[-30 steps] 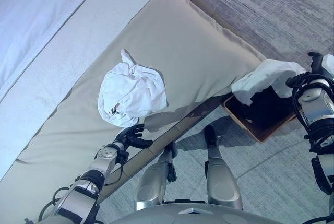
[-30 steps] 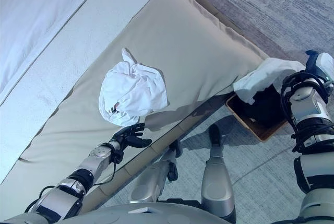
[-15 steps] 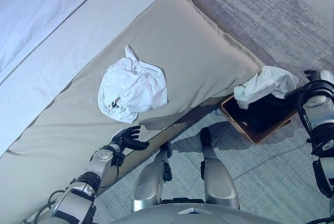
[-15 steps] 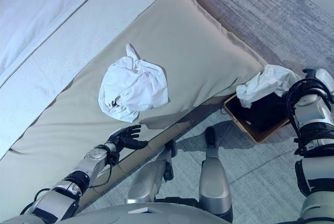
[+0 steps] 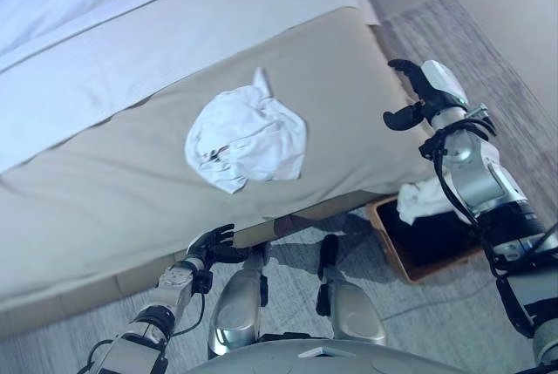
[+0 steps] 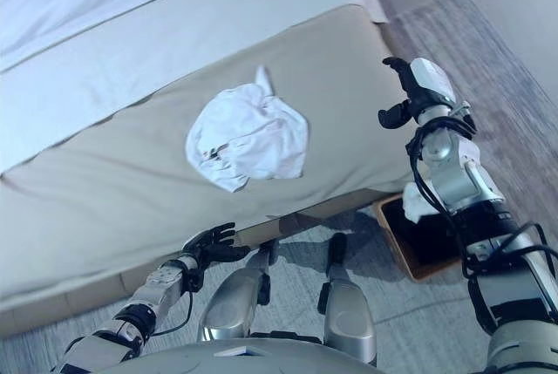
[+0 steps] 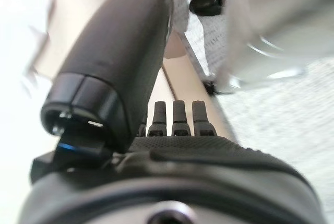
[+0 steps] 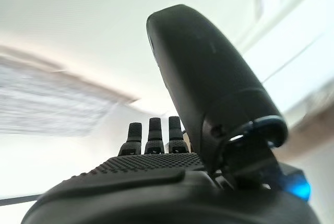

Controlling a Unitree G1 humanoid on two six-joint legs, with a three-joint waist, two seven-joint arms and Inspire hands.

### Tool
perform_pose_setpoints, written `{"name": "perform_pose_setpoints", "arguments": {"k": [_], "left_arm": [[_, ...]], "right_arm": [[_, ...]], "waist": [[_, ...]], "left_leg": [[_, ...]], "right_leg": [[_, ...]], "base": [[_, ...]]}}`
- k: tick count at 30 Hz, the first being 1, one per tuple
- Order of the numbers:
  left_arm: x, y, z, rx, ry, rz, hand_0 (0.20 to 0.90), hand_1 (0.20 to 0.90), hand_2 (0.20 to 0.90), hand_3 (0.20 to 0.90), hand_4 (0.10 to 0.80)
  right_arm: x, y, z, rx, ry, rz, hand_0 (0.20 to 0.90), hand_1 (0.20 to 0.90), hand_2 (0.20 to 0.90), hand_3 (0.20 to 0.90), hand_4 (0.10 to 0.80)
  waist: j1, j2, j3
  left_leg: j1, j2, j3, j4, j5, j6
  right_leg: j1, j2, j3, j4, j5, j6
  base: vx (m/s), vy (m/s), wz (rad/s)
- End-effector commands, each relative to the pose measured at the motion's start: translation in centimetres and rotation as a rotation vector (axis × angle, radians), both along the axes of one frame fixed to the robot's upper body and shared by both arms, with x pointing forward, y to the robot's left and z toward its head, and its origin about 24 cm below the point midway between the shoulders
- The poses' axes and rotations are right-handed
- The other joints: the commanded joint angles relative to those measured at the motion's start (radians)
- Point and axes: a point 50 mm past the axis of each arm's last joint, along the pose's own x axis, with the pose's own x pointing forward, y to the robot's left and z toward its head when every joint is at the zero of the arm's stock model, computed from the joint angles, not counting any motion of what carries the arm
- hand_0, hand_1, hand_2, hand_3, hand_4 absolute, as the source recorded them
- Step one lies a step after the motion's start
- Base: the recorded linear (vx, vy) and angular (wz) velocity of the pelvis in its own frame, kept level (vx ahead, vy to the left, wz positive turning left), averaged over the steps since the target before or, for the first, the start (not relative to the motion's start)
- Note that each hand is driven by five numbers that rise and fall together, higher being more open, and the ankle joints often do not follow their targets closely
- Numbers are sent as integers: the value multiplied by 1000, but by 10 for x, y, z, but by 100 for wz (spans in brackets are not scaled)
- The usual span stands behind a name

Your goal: Pick up the clothes from the bed and place them into the basket

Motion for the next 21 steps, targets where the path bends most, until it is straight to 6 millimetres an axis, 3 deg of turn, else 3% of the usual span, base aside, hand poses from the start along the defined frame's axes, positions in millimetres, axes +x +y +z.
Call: {"name": "perform_pose_setpoints", "arguments": {"k": [1, 6, 10, 15, 21], "left_arm": [[-16, 35, -1, 70, 40, 65, 900, 900, 900, 900, 800], [-7, 48, 8, 86, 10, 94, 900, 900, 900, 900, 800], [3, 53, 17, 65, -52, 140, 900, 900, 900, 900, 800], [13, 53, 28, 10, -154, 180, 900, 900, 900, 900, 800], [27, 52, 45, -45, -272, 200, 900, 900, 900, 900, 800]], "right_arm": [[18, 23, 49, -63, -161, 38, 900, 900, 900, 900, 800], [36, 48, 63, -92, -177, 41, 900, 900, 900, 900, 800], [46, 61, 71, -117, -127, 16, 900, 900, 900, 900, 800], [55, 42, 48, -59, 167, -136, 900, 900, 900, 900, 800], [46, 21, 22, 8, 516, -280, 900, 900, 900, 900, 800]], "waist": [[99, -81, -4], [188, -81, 50], [244, -79, 91], [314, -72, 106], [365, -61, 106]], "left_leg": [[-43, -78, -9, 149, -149, 75], [-122, -105, -61, 218, -158, 98], [-167, -110, -77, 239, -177, 99], [-257, -107, -113, 231, -144, 94], [-353, -107, -154, 224, -105, 83]], "right_leg": [[-66, -41, -28, 228, -107, -33], [-109, -76, -68, 340, -109, -31], [-152, -107, -88, 402, -122, -9], [-218, -118, -144, 410, -146, -8], [-295, -122, -201, 436, -168, -8]], "base": [[75, 95, 51], [40, 119, 45], [32, 87, 36], [-31, 37, 23], [-20, -2, 20]]}}
